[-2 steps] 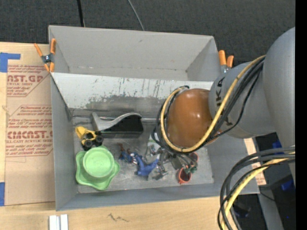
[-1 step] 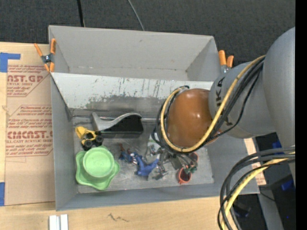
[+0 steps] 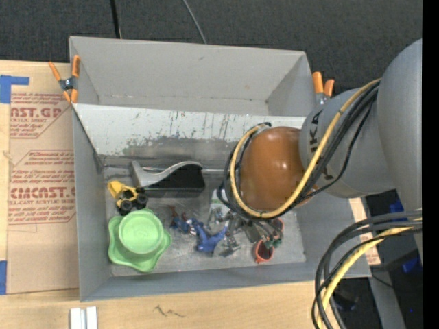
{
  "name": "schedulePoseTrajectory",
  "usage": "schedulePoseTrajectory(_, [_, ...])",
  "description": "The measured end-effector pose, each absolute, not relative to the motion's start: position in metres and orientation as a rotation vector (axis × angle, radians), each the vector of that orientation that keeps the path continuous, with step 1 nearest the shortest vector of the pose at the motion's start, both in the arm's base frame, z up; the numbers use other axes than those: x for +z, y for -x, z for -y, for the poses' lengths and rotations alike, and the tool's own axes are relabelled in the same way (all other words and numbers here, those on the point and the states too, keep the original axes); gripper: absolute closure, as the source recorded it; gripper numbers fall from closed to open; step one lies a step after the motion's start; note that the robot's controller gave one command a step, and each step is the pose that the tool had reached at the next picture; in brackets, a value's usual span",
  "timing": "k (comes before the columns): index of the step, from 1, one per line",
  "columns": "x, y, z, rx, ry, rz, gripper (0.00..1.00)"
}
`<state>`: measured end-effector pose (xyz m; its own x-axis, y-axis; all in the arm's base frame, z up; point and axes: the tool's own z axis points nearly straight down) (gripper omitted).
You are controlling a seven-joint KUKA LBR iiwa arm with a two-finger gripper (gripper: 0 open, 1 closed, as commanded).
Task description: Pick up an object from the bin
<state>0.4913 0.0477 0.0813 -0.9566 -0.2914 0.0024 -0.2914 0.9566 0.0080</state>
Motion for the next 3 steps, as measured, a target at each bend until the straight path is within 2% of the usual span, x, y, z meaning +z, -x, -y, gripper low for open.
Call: schedulePoseTrajectory(3, [0.134,-0.489,-0.046,-0.002,-0.461,3.103,1.00])
